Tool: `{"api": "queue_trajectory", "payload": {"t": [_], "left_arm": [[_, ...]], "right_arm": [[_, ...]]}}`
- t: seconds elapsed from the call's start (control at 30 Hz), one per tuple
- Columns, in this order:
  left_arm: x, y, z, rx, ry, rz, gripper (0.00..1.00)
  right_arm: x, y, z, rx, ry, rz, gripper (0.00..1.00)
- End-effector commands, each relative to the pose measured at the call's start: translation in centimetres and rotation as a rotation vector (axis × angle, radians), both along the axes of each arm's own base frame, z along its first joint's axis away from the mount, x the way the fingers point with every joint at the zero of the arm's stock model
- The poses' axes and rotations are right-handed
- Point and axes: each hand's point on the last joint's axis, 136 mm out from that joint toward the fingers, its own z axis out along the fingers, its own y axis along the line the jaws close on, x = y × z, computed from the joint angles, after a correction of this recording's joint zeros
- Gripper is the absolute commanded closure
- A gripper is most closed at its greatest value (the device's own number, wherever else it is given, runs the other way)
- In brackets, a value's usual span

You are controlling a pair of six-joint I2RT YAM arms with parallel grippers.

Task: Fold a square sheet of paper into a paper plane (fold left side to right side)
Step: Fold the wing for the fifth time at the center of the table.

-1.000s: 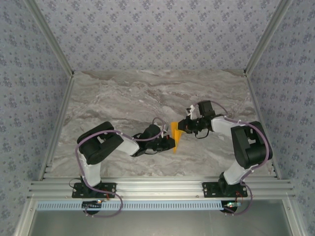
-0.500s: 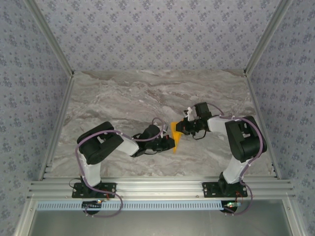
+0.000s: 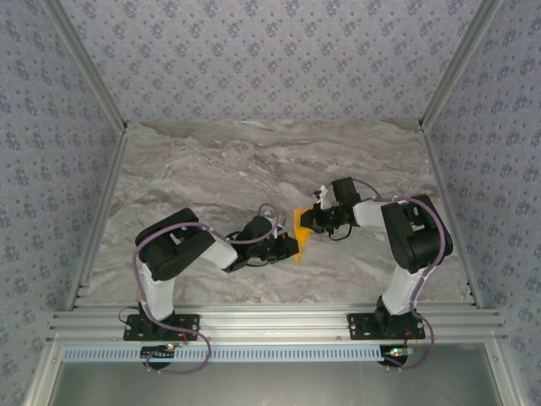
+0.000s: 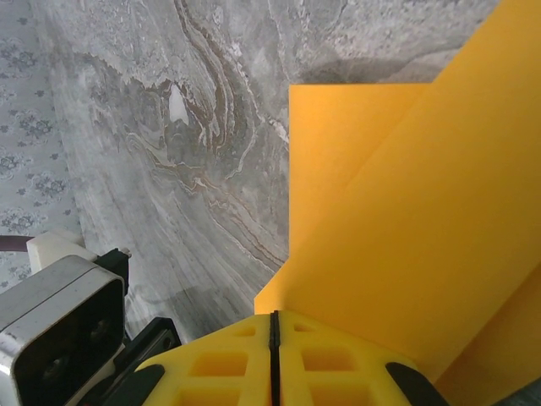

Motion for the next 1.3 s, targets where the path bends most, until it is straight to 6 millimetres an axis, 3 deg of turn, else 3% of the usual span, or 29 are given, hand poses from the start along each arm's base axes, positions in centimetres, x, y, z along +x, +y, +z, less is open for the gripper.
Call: {"api": "queue_trajectory", "payload": {"t": [0.0, 0.33, 0.87, 1.1, 1.27], "left_arm": [[0.1, 0.3, -0.6, -0.004, 0.008, 0.005, 1.0], [0.4, 0.3, -0.3, -0.009, 0.008, 0.009, 0.94], [0.7, 0.7, 0.8, 0.009, -0.019, 0.011, 0.75], [2.2, 1.3, 0.9, 0.006, -0.018, 0.047, 0.67], [2.7, 0.5, 1.0, 0.003, -0.018, 0.03, 0.66]], "right_arm": [[0.9, 0.3, 0.0, -0.008, -0.015, -0.004, 0.92], [0.7, -0.2, -0.8, -0.046, 0.001, -0.015, 0.93], [0.6, -0.2, -0.7, -0.046, 0.006, -0.014, 0.92], [0.6, -0.1, -0.7, -0.042, 0.005, -0.012, 0.93], [0.5, 0.0, -0.6, -0.037, 0.005, -0.009, 0.92]]}}
